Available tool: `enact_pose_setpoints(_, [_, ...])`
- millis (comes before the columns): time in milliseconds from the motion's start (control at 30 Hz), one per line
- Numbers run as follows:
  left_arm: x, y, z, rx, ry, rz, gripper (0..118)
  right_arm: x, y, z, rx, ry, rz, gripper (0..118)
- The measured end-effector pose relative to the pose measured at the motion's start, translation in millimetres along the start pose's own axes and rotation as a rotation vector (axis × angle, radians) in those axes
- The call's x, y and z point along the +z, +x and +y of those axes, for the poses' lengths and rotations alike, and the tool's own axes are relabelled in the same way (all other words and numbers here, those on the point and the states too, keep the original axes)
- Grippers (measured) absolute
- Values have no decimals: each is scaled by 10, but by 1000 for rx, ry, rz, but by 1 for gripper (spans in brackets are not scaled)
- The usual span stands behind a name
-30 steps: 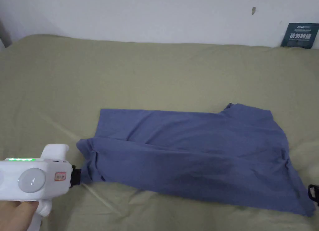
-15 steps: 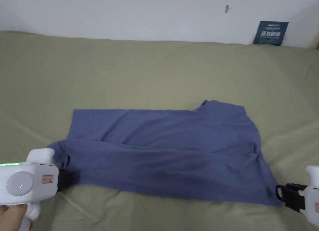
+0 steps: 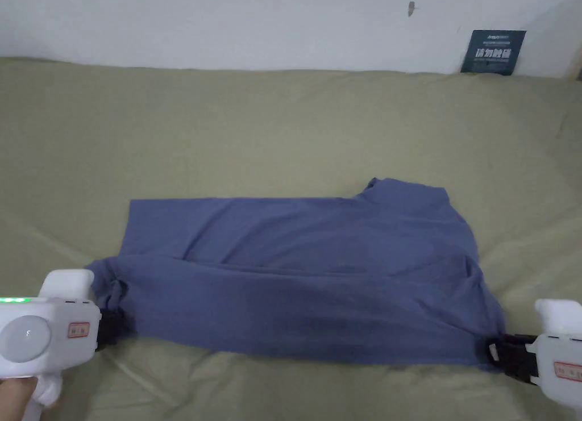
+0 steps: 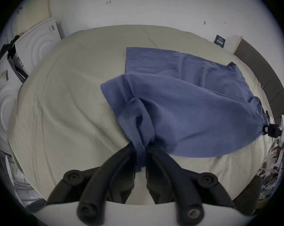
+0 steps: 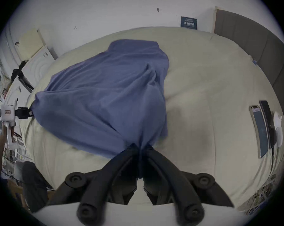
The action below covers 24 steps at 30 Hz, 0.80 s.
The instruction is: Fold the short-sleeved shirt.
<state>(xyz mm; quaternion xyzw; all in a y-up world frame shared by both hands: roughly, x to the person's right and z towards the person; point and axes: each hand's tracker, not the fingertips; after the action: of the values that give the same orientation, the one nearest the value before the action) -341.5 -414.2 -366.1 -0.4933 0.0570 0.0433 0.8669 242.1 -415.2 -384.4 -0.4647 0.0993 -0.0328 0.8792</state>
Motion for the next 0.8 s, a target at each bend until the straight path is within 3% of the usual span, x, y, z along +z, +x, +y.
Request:
enact_pose_setpoints(233, [350,-80,-107,-4,36,-5,10,563,-28,-132,-17,61,9,7])
enact_pose_setpoints(633, [1005,-311,-1234,46,-15,-41,10,1099,-92,-1064,-14,4,46,7])
enact_pose_setpoints(667, [1004,-320,-1258,47,-15,-47,10,1084,-89,-1079,-15,-3,48,9])
enact_pose_setpoints(700, [997,-324,-1267,46,-10,-63,11,1065,-91,-1080,-17,-8,47,32])
enact_pose_setpoints(733, [997,-301,-1242,48,2,-69,29,1066,-103,-1065,-25,-4,40,66])
enact_pose_setpoints(767, [1004,-290,-1223,52,6,-63,70,1065,-114,-1040,-27,5,19,80])
enact_pose_setpoints(800, [1017,-295,-1208,51,4,-49,116,1086,-103,-1019,-28,10,12,80])
